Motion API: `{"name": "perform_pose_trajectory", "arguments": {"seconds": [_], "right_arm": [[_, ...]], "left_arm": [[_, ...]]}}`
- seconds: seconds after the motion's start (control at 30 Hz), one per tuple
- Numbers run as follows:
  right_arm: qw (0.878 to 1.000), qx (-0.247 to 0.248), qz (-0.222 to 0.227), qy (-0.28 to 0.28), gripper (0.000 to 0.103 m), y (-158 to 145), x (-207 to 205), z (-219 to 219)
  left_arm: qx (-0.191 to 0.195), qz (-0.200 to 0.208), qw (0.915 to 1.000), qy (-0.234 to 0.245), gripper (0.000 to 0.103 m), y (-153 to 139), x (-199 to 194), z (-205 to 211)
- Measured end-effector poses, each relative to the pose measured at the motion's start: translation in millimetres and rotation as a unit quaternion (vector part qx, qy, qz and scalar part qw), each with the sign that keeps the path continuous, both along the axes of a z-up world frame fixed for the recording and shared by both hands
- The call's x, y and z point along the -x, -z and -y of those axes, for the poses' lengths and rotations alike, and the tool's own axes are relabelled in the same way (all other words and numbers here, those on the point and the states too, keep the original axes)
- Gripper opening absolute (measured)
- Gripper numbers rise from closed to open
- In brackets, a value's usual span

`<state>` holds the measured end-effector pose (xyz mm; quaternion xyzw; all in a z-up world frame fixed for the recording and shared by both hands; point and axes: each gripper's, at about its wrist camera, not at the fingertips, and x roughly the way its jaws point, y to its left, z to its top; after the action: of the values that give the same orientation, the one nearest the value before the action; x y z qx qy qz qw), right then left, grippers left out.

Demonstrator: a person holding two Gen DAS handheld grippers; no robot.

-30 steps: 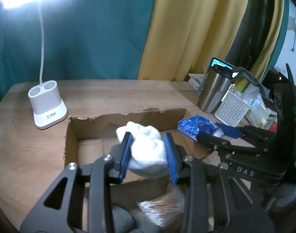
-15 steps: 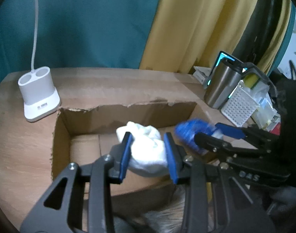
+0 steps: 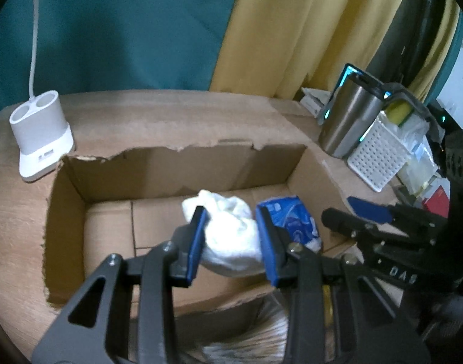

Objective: Organize objects
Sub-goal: 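Lower the Vinda pack into the box with the right gripper while the left releases the towel beside it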

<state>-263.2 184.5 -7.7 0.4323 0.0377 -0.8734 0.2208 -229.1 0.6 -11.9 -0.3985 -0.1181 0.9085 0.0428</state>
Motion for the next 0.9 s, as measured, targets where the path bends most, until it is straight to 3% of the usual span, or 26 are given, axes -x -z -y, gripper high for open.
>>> {"name": "perform_pose_trajectory", "arguments": {"seconds": [0.13,0.47,0.53,0.63,0.9], "right_arm": [[1.0,0.008,0.014,-0.017,0.033,7,-3,0],[0.999,0.023,0.018,-0.014,0.033,8,-2,-15],[0.999,0.026,0.019,-0.014,0.033,8,-3,-15],[0.999,0.027,0.018,-0.016,0.033,8,-5,-15],[1.0,0.026,0.008,-0.015,0.04,2,-14,-19]], "left_arm": [[-0.009,0.017,0.9998,0.002,0.035,7,6,-8],[-0.028,0.06,0.9974,0.027,0.04,23,19,-29],[-0.033,0.059,0.9973,0.028,0.042,21,19,-30],[-0.047,0.058,0.9967,0.03,0.059,18,14,-29],[-0.021,0.029,0.9992,0.019,0.06,-2,-6,-27]]}}
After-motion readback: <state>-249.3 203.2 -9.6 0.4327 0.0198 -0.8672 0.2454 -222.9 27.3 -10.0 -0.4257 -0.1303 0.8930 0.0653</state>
